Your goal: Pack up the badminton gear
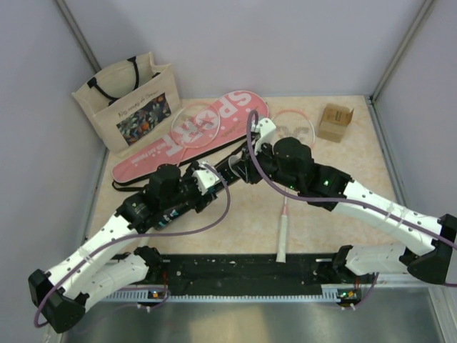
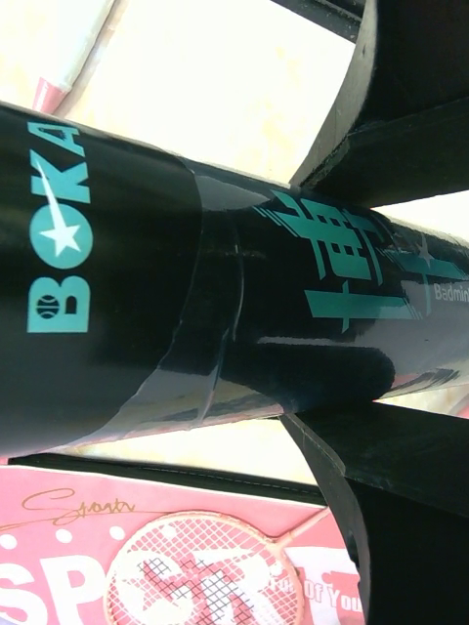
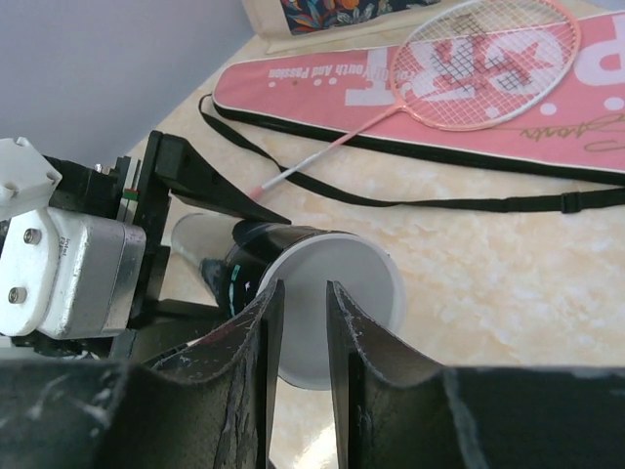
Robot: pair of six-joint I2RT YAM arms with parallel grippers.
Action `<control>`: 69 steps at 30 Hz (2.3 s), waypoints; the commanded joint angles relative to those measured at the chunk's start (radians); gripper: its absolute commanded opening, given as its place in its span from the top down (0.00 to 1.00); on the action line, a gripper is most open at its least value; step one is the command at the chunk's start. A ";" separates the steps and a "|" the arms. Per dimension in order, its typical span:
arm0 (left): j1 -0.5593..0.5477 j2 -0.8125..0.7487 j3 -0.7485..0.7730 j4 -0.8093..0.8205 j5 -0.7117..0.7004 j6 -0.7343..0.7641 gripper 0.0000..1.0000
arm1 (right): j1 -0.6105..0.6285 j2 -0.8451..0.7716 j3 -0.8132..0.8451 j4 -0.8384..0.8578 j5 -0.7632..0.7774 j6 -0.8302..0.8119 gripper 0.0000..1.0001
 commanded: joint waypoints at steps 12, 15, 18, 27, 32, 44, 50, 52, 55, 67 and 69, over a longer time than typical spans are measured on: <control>-0.017 -0.070 -0.020 0.324 0.210 -0.050 0.83 | -0.059 -0.008 -0.264 0.171 -0.544 0.210 0.69; -0.017 -0.062 -0.026 0.349 0.215 -0.040 0.84 | -0.059 -0.003 -0.280 0.208 -0.599 0.229 0.68; -0.018 -0.058 -0.041 0.377 0.227 -0.023 0.84 | -0.060 0.006 -0.300 0.248 -0.657 0.264 0.68; -0.015 -0.048 -0.029 0.420 0.305 0.035 0.84 | -0.062 0.018 -0.382 0.300 -0.720 0.301 0.66; -0.015 -0.041 -0.018 0.418 0.345 0.062 0.84 | -0.062 0.051 -0.398 0.344 -0.771 0.292 0.61; -0.015 -0.031 0.006 0.461 0.356 0.077 0.87 | -0.071 0.066 -0.490 0.498 -0.851 0.429 0.55; -0.015 -0.022 0.018 0.481 0.376 0.068 0.87 | -0.079 0.057 -0.462 0.453 -0.857 0.471 0.56; -0.015 -0.021 0.023 0.484 0.384 0.068 0.87 | -0.079 0.064 -0.462 0.459 -0.875 0.492 0.56; -0.015 -0.019 0.034 0.478 0.382 0.069 0.87 | -0.080 0.075 -0.462 0.461 -0.866 0.511 0.54; -0.015 -0.015 0.066 0.392 0.186 -0.072 0.87 | -0.158 -0.181 -0.358 0.430 -0.388 0.520 0.38; -0.015 -0.005 0.071 0.392 0.157 -0.102 0.87 | -0.160 -0.233 -0.320 0.430 -0.314 0.455 0.34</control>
